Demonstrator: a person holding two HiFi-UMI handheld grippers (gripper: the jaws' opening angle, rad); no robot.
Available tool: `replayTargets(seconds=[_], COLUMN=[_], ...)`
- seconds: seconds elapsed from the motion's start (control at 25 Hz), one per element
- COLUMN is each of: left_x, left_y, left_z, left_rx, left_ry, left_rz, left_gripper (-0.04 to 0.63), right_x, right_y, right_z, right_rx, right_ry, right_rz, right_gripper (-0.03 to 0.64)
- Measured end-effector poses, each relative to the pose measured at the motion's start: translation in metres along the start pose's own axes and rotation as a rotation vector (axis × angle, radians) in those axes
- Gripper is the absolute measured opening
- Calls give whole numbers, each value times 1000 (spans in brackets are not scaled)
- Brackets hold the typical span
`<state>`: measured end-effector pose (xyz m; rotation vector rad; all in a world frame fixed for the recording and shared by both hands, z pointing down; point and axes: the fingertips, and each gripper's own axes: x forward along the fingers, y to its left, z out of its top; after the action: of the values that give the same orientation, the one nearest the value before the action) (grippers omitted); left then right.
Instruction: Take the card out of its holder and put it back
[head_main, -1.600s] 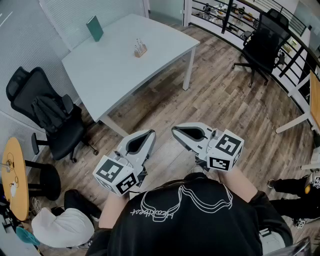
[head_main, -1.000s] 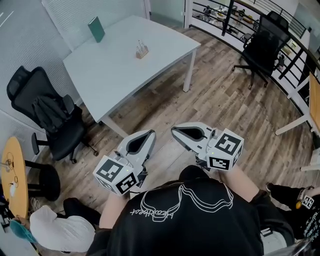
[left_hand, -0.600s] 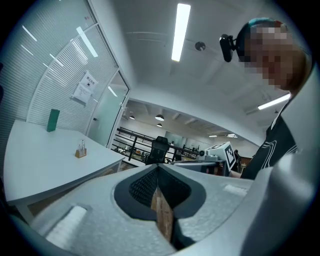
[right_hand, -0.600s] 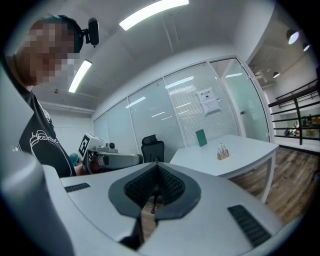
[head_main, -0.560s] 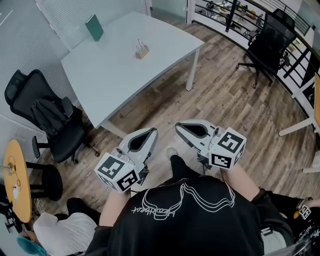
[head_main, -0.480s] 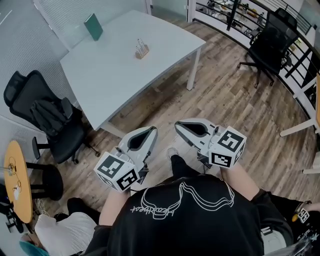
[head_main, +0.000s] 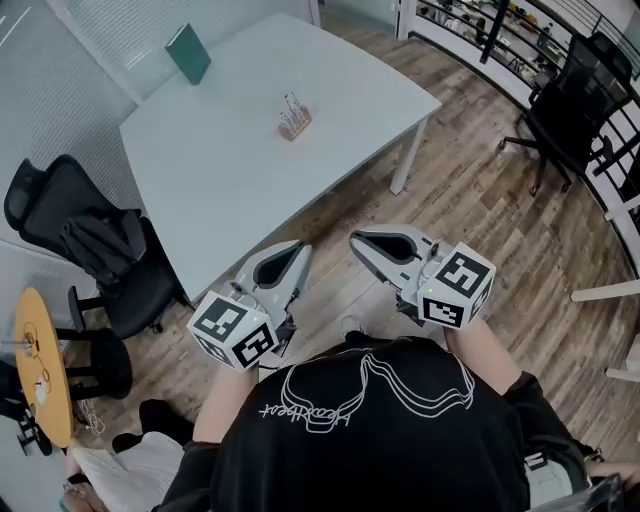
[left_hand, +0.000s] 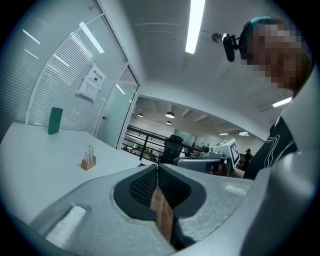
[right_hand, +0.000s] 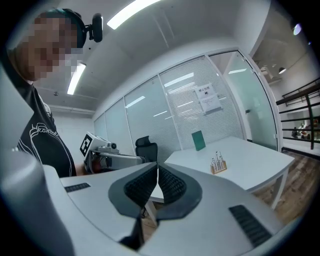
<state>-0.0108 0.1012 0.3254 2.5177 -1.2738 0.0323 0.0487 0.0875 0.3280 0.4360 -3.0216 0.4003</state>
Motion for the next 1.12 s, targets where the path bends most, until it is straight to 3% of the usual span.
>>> replayTargets(seconds=[0.24, 0.72, 1.12], left_x=[36, 93, 164], left_y=[42, 159, 273], left_z=[13, 15, 24], left_rx=[-33, -109, -141], left_ry=[-5, 47, 132], left_rz=[27, 68, 58], left_gripper=[15, 21, 152], right_x=[25, 86, 147], right_y=[-50, -134, -222], right_z=[17, 15, 16], right_rx=[-37, 50, 162], right_ry=[-4, 19, 32], right_rz=[5, -41, -102], right_gripper=[9, 11, 11])
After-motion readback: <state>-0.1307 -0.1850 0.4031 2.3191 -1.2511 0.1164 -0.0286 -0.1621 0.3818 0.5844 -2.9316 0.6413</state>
